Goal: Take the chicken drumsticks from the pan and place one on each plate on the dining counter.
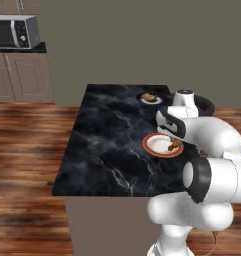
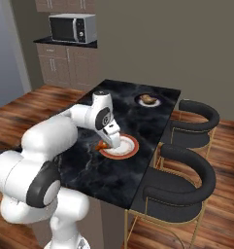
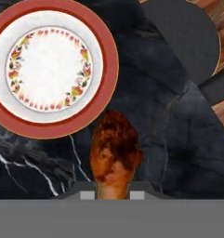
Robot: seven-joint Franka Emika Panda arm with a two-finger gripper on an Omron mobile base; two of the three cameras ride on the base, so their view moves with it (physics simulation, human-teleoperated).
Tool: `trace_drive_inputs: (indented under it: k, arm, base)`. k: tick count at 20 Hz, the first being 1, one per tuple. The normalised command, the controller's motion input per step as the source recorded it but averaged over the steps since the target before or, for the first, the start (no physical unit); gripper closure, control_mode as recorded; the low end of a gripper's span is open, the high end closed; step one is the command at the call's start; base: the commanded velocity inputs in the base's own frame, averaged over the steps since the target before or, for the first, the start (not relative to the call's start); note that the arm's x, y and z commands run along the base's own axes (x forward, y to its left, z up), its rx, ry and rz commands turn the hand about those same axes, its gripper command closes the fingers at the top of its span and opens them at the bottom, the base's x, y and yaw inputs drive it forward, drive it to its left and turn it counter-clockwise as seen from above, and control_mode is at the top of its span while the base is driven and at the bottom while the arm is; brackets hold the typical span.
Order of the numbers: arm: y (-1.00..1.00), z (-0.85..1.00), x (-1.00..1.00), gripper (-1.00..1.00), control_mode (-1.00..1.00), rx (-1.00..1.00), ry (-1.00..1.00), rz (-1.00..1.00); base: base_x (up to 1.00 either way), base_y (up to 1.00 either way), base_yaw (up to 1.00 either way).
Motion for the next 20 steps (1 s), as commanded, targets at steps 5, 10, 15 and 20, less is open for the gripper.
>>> trace_drive_inputs:
  k: [5,10,15,20]
  arm:
    - [-0.18,-0.81,1.00,1.00,-1.00,-0.06,0.12,0.17]
    - [-0.19,-0.62,1.00,1.00,-1.00,-0.03,0.05,0.16]
    - [-0.18,-0.64,0.96,1.00,-1.00,-0.04,0.00,0.15]
    - [0.01,-0.34,0.05,-1.00,-1.00,-0.13,-0.23,0.09]
  base:
    - [0.00,0.00,0.00]
    - [0.00,0.00,0.00]
    - [0.00,0.00,0.00]
    - [0.00,0.00,0.00]
